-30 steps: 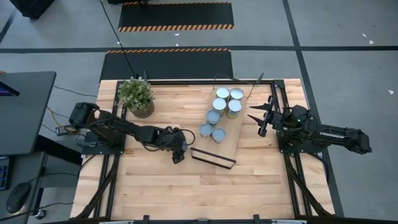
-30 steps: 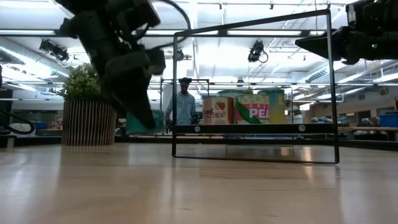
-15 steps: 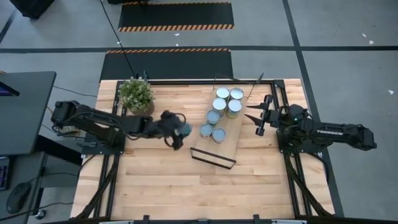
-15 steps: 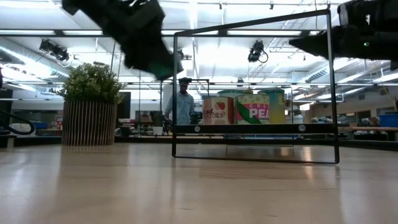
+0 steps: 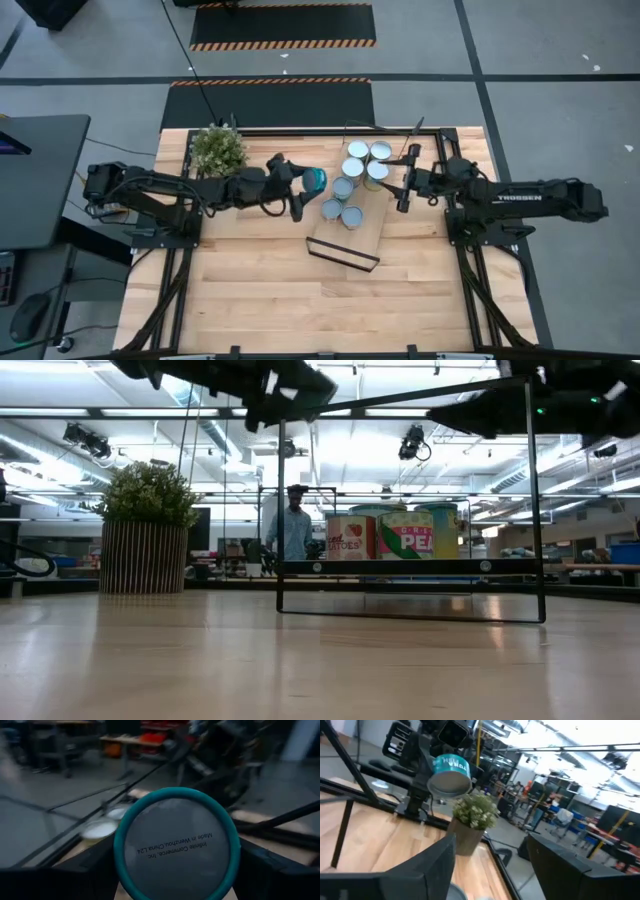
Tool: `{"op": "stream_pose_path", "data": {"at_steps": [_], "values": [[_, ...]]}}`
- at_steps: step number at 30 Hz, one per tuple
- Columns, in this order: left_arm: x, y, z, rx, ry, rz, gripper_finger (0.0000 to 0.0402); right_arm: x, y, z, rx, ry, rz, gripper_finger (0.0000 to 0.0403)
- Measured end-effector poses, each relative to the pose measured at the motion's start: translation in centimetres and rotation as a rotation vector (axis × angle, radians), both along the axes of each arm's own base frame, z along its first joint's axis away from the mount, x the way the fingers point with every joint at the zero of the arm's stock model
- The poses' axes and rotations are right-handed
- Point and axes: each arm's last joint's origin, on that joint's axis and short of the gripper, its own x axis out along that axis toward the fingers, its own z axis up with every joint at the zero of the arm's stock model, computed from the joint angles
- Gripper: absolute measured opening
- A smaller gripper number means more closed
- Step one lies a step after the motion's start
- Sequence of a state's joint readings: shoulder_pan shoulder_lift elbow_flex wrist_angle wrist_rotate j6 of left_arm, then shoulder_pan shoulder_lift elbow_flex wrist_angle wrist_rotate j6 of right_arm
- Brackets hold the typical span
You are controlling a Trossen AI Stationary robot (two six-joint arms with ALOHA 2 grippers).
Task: Pick and place cans onto a shelf
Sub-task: Put the canned tuna fish on the shelf
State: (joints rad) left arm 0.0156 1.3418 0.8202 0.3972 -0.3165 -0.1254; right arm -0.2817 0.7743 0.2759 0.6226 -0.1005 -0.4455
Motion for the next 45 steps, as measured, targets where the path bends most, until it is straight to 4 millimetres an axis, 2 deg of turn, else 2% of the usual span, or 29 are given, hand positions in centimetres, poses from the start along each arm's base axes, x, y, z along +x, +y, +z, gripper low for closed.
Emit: {"op": "stream_pose_path", "data": {"at_steps": [3, 7, 20, 24, 30, 33, 40, 45], "values": [[0.1, 0.1, 0.4, -0.009, -0.039, -0.048, 0.0298, 1.5, -0.3, 0.2, 0.028, 0.037, 0.040, 0.0266], [0.3, -0.2, 0.1, -0.009, -0.026, -0.088, 0.0298, 2.6, -0.6, -0.7, 0.052, 0.100, 0.040, 0.0274], [3.1, 0.0, -3.7, -0.270, 0.091, -0.140, 0.0298, 3.1, -0.6, -1.3, -0.046, 0.143, 0.031, 0.0274], [4.0, -0.1, -3.4, -0.289, 0.087, -0.175, 0.0298, 3.3, -0.5, -1.5, -0.086, 0.155, 0.041, 0.0274], [4.4, 1.0, -2.3, -0.302, 0.045, -0.146, 0.0298, 4.0, 0.4, -1.0, -0.137, 0.088, 0.123, 0.0262], [4.5, 1.3, -2.1, -0.262, 0.041, -0.142, 0.0298, 4.4, 0.5, -1.5, -0.171, 0.119, 0.093, 0.0258], [4.9, 0.0, -1.2, 0.014, -0.023, -0.116, 0.0298, 4.7, 0.2, -1.7, -0.230, 0.129, 0.022, 0.0268], [5.7, 0.0, -1.2, 0.059, -0.115, -0.111, 0.0298, 4.7, 0.4, -1.2, -0.345, 0.100, -0.032, 0.0286]]}}
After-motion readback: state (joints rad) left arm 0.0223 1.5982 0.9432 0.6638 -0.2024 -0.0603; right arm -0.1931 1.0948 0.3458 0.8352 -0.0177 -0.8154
